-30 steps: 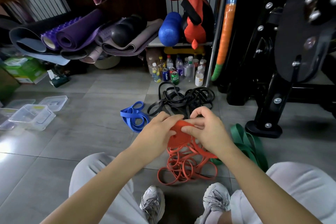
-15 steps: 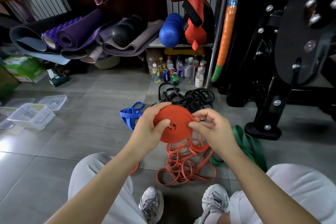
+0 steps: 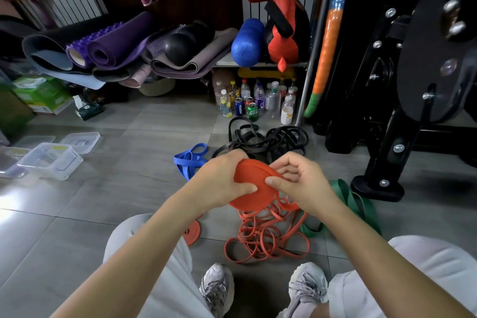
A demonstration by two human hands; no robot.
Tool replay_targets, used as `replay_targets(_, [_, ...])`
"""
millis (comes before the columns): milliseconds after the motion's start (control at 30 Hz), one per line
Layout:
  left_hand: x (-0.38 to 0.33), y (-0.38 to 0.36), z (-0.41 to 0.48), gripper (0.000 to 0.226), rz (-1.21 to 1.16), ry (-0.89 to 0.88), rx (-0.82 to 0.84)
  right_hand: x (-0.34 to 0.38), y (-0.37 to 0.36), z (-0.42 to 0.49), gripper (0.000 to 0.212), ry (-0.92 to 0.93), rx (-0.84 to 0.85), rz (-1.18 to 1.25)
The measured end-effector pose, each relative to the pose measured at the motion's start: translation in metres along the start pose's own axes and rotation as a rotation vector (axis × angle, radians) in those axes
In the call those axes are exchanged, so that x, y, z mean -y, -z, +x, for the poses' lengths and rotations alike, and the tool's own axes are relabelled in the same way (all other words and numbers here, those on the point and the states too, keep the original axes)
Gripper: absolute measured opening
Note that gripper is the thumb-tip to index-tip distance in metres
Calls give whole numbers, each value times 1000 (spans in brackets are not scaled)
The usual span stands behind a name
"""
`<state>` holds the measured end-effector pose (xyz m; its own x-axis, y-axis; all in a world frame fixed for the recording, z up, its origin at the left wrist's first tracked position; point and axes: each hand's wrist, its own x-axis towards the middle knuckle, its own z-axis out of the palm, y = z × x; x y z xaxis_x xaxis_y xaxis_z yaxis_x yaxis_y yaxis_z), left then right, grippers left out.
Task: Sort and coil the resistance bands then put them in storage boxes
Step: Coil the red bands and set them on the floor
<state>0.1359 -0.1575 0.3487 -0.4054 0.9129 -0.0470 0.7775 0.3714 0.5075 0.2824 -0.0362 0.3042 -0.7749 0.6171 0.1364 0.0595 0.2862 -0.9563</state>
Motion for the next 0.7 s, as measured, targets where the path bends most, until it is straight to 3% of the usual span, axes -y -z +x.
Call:
replay_targets(200, [-11,-6,-1,31,398,-155,-5,13,-6,10,35,112,91,-301])
replay_targets(333, [-8,-14,-3,31,188,-88,120,14,-7,10,40,58,135,-328])
replay_targets(467, [3,-13,-6,36,96,-49,71,8,9,9,30,25,145,-337])
replay_targets(700, [17,-6,-5,22,-27,5,61,2,28,2,25,2,58,112])
